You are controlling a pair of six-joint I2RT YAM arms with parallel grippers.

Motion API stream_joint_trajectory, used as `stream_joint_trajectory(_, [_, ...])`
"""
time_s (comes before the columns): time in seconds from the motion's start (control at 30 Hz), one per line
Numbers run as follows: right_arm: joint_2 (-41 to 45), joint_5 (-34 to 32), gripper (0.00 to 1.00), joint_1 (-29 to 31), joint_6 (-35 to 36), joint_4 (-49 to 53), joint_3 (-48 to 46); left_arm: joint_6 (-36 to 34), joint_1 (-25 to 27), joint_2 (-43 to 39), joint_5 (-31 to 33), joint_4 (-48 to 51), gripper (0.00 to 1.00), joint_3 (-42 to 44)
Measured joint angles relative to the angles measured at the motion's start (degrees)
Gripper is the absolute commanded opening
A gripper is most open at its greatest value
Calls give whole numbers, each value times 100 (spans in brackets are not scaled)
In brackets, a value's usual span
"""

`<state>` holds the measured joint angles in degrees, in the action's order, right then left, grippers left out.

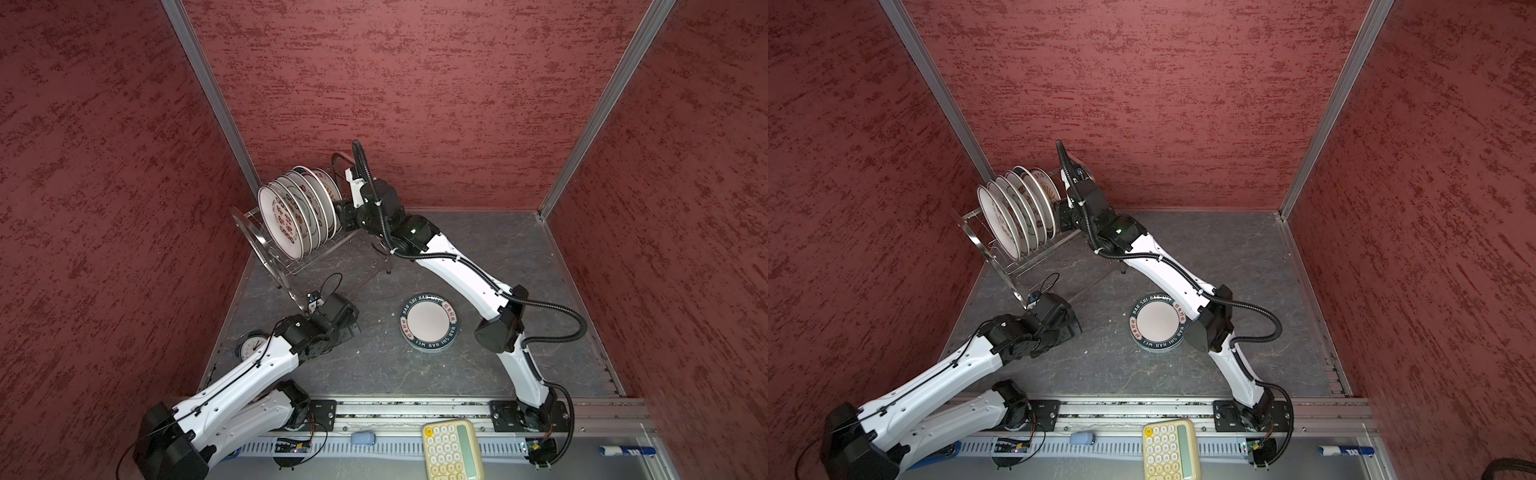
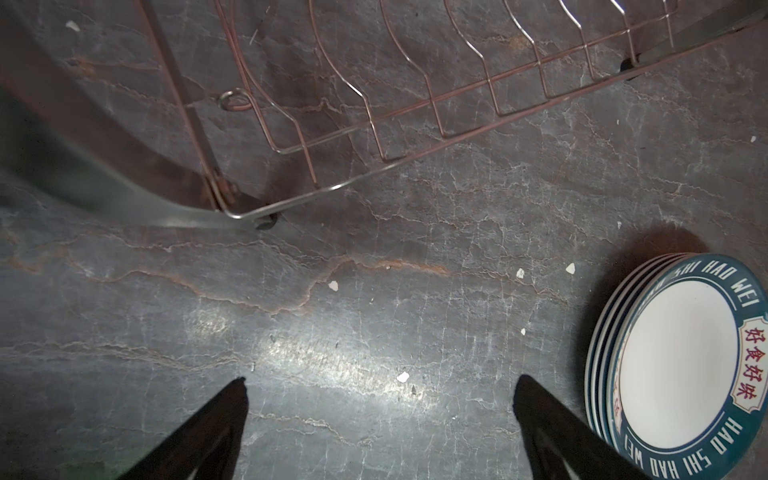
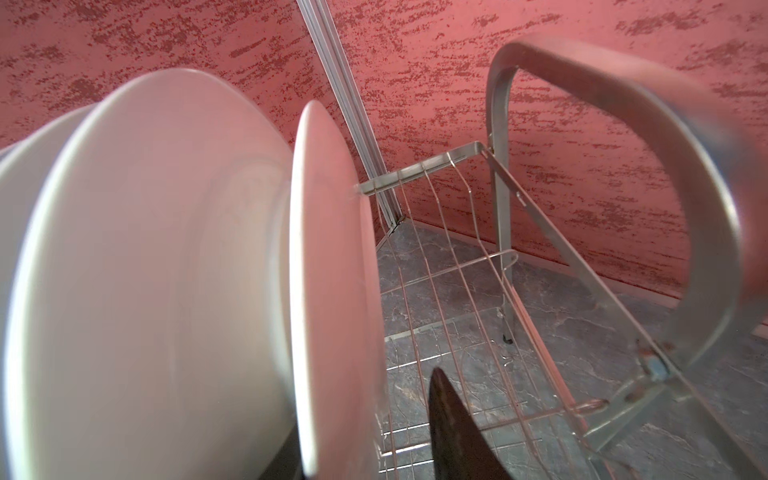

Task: Unload the plates from the dish rack
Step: 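Close the right gripper on the rim of the outermost rack plate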

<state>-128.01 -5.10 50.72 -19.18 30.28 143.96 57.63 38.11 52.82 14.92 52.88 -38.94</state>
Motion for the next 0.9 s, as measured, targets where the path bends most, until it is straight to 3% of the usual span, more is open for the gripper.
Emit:
stream_joint_trajectory(0.43, [-37, -20, 10, 42, 96, 0, 0, -2, -94, 101, 157, -153, 99, 0])
stream_joint_trajectory(0.9, [-37, -640, 1, 155, 404, 0, 0, -245, -98, 149, -33, -479, 99, 44])
